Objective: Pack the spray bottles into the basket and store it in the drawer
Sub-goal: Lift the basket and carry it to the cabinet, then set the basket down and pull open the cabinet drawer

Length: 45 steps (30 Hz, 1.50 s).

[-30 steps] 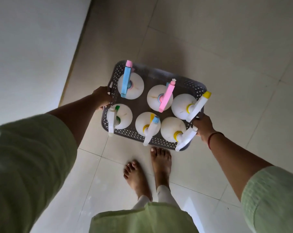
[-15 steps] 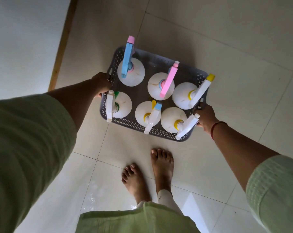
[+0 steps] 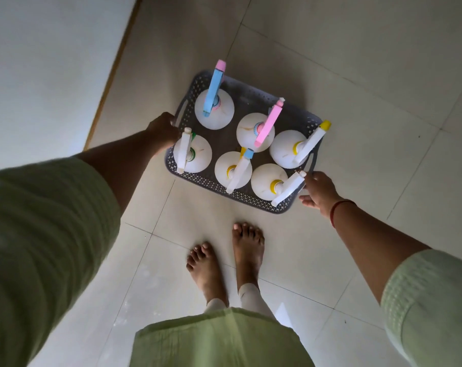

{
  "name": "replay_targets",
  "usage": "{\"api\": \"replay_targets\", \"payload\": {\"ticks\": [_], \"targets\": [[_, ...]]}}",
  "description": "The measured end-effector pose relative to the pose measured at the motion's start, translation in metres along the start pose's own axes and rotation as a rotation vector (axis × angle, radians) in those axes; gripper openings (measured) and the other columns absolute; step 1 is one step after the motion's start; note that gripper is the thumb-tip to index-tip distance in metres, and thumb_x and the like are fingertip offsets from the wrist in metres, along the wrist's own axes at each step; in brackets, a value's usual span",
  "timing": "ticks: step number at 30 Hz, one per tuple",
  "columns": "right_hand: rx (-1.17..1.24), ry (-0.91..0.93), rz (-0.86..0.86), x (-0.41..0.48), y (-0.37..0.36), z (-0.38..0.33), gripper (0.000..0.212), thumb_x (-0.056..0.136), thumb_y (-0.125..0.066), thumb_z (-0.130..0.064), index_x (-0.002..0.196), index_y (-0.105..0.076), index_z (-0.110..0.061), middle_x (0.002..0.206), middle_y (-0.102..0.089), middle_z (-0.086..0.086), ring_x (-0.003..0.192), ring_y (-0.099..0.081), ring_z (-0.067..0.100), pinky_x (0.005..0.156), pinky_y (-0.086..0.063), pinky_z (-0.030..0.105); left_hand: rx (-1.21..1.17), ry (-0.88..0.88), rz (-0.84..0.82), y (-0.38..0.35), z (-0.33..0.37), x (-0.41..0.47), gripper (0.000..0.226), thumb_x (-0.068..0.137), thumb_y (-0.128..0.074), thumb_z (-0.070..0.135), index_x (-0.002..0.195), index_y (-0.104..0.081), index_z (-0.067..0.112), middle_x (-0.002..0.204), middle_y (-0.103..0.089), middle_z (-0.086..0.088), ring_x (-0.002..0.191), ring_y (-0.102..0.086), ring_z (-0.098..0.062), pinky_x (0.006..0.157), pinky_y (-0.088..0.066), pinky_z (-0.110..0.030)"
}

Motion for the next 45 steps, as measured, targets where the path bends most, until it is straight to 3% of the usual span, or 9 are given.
{"api": "replay_targets", "payload": {"ticks": [5, 11, 12, 14, 18, 22, 24, 36, 45], "targets": [[-0.042, -0.041, 0.009, -0.048, 0.017, 0.012, 0.037, 0.104, -0.036, -0.028, 0.134, -0.046, -0.01, 0.133, -0.058, 0.021, 0.072, -0.055, 0.027, 0.059, -0.047, 0.029, -0.037, -0.092, 0.055, 0.052, -0.027, -0.038, 0.045, 0.108, -0.021, 0.013, 0.153, -0.021, 0.007, 0.161, -0.025, -0.017, 0.148, -0.025, -0.034, 0.122, -0.022, -0.042], [-0.171, -0.084, -0.08, -0.121, 0.019, 0.005, 0.042, 0.104, -0.034, -0.034, 0.135, -0.045, -0.009, 0.134, -0.058, 0.019, 0.085, -0.059, 0.031, 0.068, -0.05, 0.034, -0.155, -0.264, 0.143, 0.268, -0.015, -0.02, 0.046, 0.105, -0.043, 0.011, 0.149, -0.031, 0.013, 0.151, -0.045, -0.014, 0.137, -0.044, -0.032, 0.115, -0.037, -0.04], [-0.207, -0.082, -0.099, -0.134, 0.017, -0.002, 0.042, 0.104, -0.035, -0.035, 0.135, -0.046, -0.009, 0.133, -0.058, 0.018, 0.088, -0.061, 0.033, 0.068, -0.05, 0.034, -0.328, -0.255, 0.01, 0.264, -0.015, -0.047, 0.046, 0.102, -0.05, 0.014, 0.146, -0.038, 0.011, 0.145, -0.052, -0.016, 0.134, -0.049, -0.033, 0.111, -0.04, -0.039], [-0.294, -0.076, -0.123, -0.157, 0.013, -0.017, 0.041, 0.103, -0.037, -0.034, 0.135, -0.047, -0.009, 0.128, -0.059, 0.016, 0.097, -0.065, 0.038, 0.077, -0.052, 0.037, -0.4, -0.109, 0.077, 0.291, -0.039, -0.076, 0.044, 0.1, -0.056, 0.018, 0.141, -0.047, 0.006, 0.137, -0.059, -0.019, 0.128, -0.054, -0.034, 0.106, -0.042, -0.036], [-0.436, -0.025, -0.133, -0.192, 0.008, -0.054, 0.035, 0.1, -0.042, -0.023, 0.132, -0.049, -0.009, 0.107, -0.055, 0.01, 0.071, -0.058, 0.027, 0.064, -0.047, 0.03, -0.526, -0.046, 0.012, 0.289, -0.065, -0.125, 0.041, 0.099, -0.056, 0.023, 0.137, -0.052, 0.009, 0.132, -0.063, -0.016, 0.124, -0.057, -0.031, 0.104, -0.043, -0.034], [-0.514, 0.093, -0.149, -0.225, -0.011, -0.098, 0.019, 0.099, -0.045, -0.018, 0.114, -0.054, -0.012, 0.093, -0.056, 0.007, 0.065, -0.054, 0.024, 0.062, -0.045, 0.027, -0.59, -0.061, 0.022, 0.302, -0.085, -0.154, 0.039, 0.1, -0.055, 0.023, 0.136, -0.053, 0.008, 0.133, -0.064, -0.015, 0.126, -0.056, -0.03, 0.105, -0.042, -0.033], [-0.543, 0.134, -0.191, -0.243, -0.028, -0.114, 0.009, 0.099, -0.045, -0.018, 0.103, -0.052, -0.014, 0.097, -0.057, 0.009, 0.063, -0.055, 0.023, 0.062, -0.046, 0.028, -0.605, -0.067, 0.022, 0.305, -0.101, -0.166, 0.039, 0.101, -0.054, 0.023, 0.137, -0.052, 0.008, 0.134, -0.063, -0.015, 0.127, -0.056, -0.031, 0.106, -0.042, -0.035], [-0.813, 0.324, -0.346, -0.326, -0.155, -0.121, 0.008, 0.1, -0.046, -0.022, 0.102, -0.053, -0.018, 0.103, -0.058, 0.007, 0.067, -0.058, 0.02, 0.061, -0.048, 0.027, -1.053, 0.159, 0.128, 0.263, -0.216, -0.232, 0.038, 0.099, -0.054, 0.023, 0.136, -0.054, 0.011, 0.134, -0.062, -0.014, 0.121, -0.058, -0.031, 0.1, -0.046, -0.035], [-1.06, 0.412, -0.43, -0.354, -0.273, -0.043, 0.035, 0.101, -0.044, -0.024, 0.133, -0.05, -0.009, 0.131, -0.059, 0.015, 0.083, -0.06, 0.027, 0.07, -0.049, 0.03, -1.594, 0.387, 0.104, 0.131, -0.319, -0.267, 0.038, 0.1, -0.053, 0.016, 0.136, -0.051, 0.004, 0.126, -0.061, -0.023, 0.095, -0.058, -0.026, 0.079, -0.044, -0.032]]}}
Point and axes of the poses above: each hand's wrist, its own x-axis towards the middle knuckle, its own y-axis out of the back of the hand, z = x × y, the point moved 7 cm from there along x, towards the middle knuckle
